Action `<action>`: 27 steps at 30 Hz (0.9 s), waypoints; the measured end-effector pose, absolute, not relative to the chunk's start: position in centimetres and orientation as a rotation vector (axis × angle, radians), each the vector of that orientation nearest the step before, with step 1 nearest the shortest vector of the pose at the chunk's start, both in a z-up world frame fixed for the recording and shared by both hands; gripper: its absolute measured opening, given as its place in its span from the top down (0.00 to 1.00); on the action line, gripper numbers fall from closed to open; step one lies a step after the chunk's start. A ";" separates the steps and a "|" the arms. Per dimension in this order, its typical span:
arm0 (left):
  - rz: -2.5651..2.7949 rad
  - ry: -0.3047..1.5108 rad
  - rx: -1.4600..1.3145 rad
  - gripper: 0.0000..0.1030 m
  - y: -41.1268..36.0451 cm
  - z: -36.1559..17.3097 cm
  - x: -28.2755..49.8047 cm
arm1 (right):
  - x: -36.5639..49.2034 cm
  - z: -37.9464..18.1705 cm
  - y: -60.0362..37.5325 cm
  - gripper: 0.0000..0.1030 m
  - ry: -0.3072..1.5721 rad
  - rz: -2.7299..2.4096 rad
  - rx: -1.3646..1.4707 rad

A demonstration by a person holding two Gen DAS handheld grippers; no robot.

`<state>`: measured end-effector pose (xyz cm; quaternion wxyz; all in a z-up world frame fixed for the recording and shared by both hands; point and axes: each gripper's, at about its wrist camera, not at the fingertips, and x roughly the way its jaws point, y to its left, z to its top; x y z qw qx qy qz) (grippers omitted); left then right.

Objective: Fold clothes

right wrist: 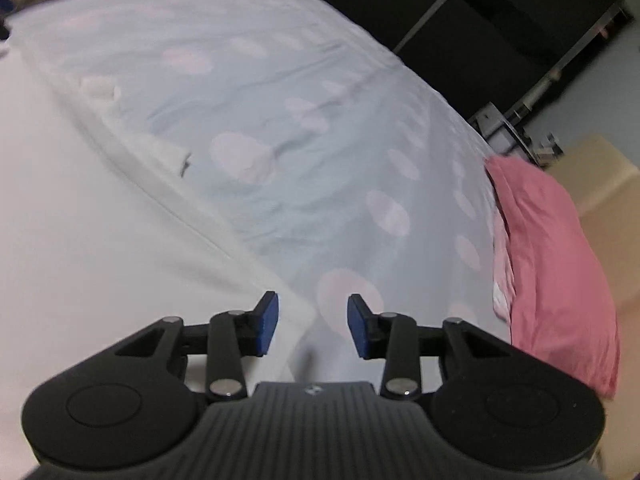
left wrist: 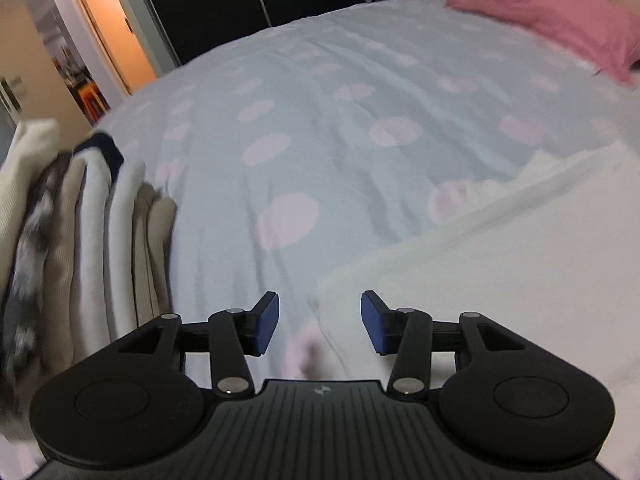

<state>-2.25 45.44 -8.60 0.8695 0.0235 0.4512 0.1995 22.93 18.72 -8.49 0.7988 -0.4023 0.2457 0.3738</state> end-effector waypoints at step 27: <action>-0.032 1.058 0.315 0.78 33.7 -12.0 -13.9 | 11.8 -9.2 2.3 0.53 0.877 1.129 -0.723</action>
